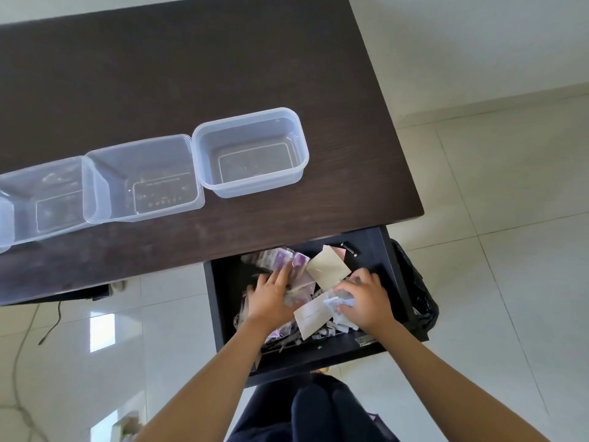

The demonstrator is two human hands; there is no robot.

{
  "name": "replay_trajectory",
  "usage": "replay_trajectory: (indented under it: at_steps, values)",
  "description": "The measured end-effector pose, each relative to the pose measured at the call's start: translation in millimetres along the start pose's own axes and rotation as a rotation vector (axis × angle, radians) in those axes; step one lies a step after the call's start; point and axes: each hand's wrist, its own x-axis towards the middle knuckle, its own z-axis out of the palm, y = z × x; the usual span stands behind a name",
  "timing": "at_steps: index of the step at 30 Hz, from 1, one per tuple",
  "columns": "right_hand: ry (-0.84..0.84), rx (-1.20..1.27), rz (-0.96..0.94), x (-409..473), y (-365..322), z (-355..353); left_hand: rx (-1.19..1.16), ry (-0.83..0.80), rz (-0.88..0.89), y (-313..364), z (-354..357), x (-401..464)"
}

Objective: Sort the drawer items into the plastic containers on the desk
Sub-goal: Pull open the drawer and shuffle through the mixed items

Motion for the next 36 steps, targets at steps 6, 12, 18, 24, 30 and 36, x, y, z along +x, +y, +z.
replay_trajectory:
  at_steps: [6,12,18,24,30,36]
  values:
    - [0.056,0.039,-0.008,0,0,2,0.009,-0.061,-0.093,2,-7,10]
    - [0.100,0.079,-0.024,-5,-1,0,-0.011,-0.051,-0.127,4,-5,7]
    - [0.093,0.159,-0.063,-6,-1,-3,-0.114,0.049,-0.102,15,-7,-6]
    - [0.131,0.284,-0.145,-7,-5,-19,-0.249,0.184,-0.063,26,-16,-19]
    - [0.229,0.443,-0.263,-14,-13,-51,-0.419,0.399,-0.093,38,-32,-40]
    - [0.320,0.530,-0.275,-29,1,-88,-0.537,0.535,-0.141,55,-49,-61]
